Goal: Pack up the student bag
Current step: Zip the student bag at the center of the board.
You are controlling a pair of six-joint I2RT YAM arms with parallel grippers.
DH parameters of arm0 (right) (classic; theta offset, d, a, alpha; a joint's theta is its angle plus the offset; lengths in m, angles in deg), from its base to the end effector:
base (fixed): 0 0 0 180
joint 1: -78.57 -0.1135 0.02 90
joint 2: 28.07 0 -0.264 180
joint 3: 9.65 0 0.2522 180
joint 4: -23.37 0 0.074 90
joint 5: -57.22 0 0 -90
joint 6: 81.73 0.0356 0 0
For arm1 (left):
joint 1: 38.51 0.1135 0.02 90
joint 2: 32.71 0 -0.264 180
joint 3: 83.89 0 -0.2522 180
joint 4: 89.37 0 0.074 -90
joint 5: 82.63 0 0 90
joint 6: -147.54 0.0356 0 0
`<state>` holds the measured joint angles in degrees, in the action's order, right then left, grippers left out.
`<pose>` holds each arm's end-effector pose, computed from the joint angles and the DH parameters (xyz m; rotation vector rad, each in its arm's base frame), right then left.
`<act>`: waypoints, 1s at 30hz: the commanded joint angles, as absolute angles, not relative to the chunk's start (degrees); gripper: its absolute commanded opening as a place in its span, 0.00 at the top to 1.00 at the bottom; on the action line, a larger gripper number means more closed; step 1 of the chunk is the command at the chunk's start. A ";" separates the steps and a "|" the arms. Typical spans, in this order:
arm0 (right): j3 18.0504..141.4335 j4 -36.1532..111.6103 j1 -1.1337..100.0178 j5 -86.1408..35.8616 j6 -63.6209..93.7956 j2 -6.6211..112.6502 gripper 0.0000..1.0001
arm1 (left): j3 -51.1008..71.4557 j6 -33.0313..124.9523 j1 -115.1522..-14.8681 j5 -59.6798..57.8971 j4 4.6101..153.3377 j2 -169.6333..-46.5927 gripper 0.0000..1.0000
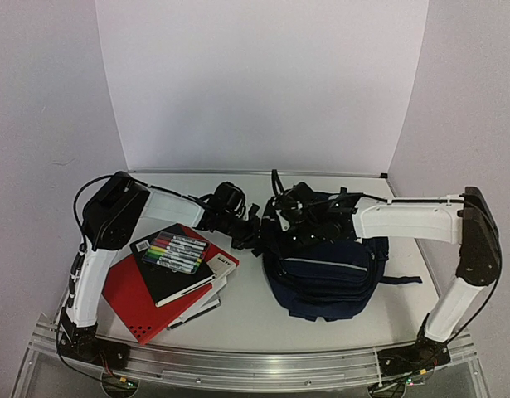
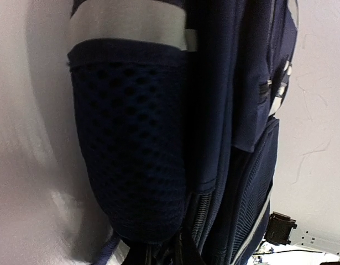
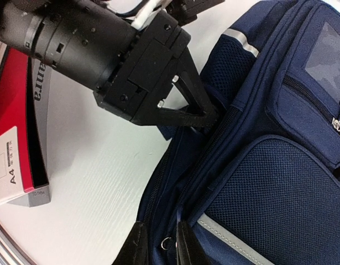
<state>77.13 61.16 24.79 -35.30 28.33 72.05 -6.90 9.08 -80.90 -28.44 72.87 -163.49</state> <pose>0.2261 0.3061 0.2299 -0.7150 2.4269 0.4917 0.3461 -0.3441 0.1225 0.2118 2.6974 -1.3894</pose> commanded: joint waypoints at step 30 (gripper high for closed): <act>83.29 72.62 24.58 -39.65 24.77 65.74 0.65 | -0.17 13.16 -81.32 -32.52 91.16 -142.01 1.00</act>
